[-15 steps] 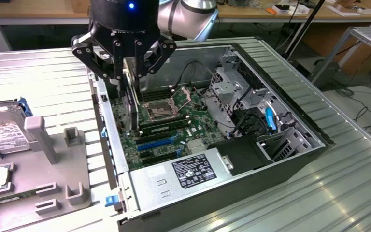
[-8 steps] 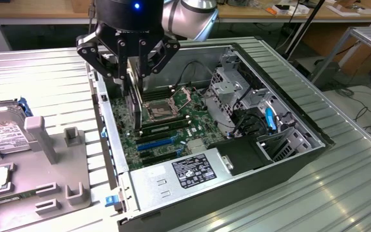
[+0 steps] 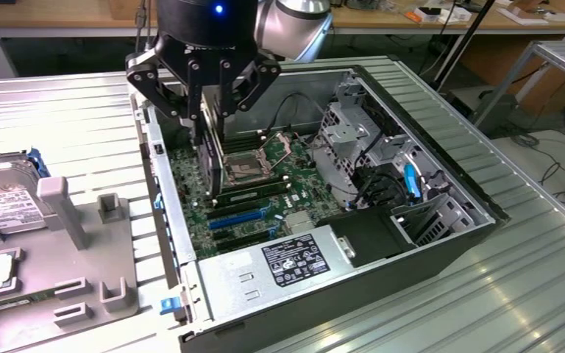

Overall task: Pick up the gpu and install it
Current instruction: 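Pick up the gpu and move the gpu toward the slot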

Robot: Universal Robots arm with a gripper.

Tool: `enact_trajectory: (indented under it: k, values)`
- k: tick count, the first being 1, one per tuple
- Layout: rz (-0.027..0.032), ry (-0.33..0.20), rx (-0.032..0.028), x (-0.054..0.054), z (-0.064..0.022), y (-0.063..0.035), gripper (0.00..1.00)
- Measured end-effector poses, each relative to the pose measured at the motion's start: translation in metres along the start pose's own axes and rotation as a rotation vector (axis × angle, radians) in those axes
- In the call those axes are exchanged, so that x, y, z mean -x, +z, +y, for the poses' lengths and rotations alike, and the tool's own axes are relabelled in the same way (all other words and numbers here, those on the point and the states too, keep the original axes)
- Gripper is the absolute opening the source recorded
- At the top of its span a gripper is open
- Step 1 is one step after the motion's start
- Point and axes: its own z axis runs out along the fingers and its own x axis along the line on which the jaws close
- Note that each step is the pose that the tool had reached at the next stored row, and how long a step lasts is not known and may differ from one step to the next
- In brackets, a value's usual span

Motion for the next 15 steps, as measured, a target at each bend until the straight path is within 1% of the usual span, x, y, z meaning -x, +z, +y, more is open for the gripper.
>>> enact_trajectory:
  k: [15]
  values:
    - [0.0001, 0.0, -0.0001, 0.0106, 0.0006, 0.0002, 0.27]
